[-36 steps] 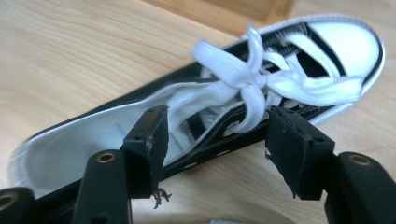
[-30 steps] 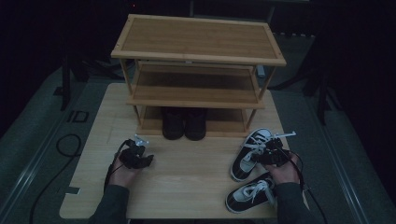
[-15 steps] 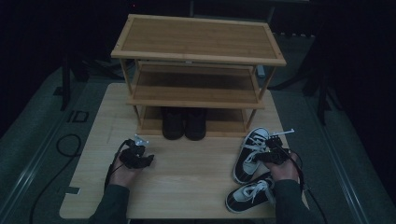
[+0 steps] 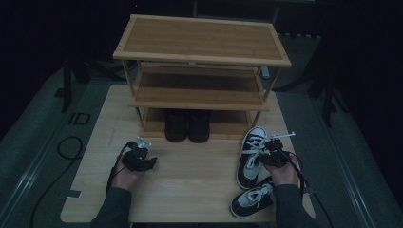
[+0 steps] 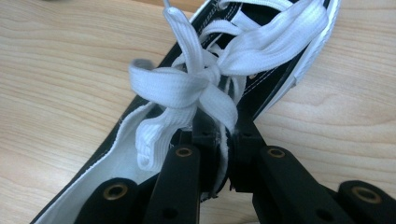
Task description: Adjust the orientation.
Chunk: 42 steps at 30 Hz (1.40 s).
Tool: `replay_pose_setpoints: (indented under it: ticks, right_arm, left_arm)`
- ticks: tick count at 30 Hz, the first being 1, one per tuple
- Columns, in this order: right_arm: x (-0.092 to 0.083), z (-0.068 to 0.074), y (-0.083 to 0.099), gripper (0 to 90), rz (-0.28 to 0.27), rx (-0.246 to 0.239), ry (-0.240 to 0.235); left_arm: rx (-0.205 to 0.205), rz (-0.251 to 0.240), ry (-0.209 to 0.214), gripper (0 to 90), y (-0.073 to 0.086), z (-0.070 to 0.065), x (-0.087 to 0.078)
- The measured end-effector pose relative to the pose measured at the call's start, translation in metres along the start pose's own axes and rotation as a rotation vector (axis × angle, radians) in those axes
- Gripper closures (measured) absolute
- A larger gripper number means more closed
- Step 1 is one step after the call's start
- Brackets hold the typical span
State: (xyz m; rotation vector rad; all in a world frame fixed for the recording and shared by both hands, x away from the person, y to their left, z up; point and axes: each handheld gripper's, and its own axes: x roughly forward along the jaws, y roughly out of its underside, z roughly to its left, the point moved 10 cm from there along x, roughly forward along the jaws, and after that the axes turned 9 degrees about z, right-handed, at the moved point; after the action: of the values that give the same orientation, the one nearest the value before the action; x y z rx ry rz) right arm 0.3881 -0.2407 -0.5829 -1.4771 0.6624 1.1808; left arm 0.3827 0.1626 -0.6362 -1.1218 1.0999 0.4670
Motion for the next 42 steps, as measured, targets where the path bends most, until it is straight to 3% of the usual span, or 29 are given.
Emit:
replay_pose_setpoints:
  ticks: [7, 11, 16, 24, 29, 34, 37, 42]
  right_arm:
    - [-0.003, 0.008, 0.001, 84.7, -0.024, -0.007, -0.039]
    - [-0.002, 0.023, -0.006, 85.3, -0.035, -0.039, -0.087]
    - [0.001, 0.044, -0.017, 85.5, -0.039, -0.083, -0.094]
    - [0.005, 0.065, -0.025, 85.6, -0.041, -0.100, -0.138]
    - [0.012, 0.071, -0.022, 85.5, -0.024, -0.113, -0.147]
    - [0.016, 0.071, -0.015, 83.1, 0.018, -0.165, -0.147]
    - [0.016, 0.070, -0.014, 77.0, 0.035, -0.187, -0.161]
    - [0.007, 0.068, -0.014, 66.2, 0.011, -0.208, -0.178]
  left_arm:
    - [-0.002, -0.001, 0.000, 52.9, 0.000, 0.000, 0.000]
    - [-0.002, 0.000, -0.001, 52.9, 0.000, 0.000, 0.000]
    - [-0.002, 0.001, -0.003, 52.9, 0.001, 0.001, 0.000]
    - [-0.001, 0.000, -0.004, 52.9, 0.001, 0.001, 0.000]
    - [-0.002, -0.002, -0.002, 52.9, 0.001, 0.001, 0.000]
    - [-0.005, -0.003, -0.001, 52.9, 0.001, 0.001, 0.000]
    - [-0.006, -0.004, -0.001, 52.9, 0.001, 0.001, 0.000]
    - [-0.013, -0.007, 0.006, 52.0, 0.002, 0.002, 0.000]
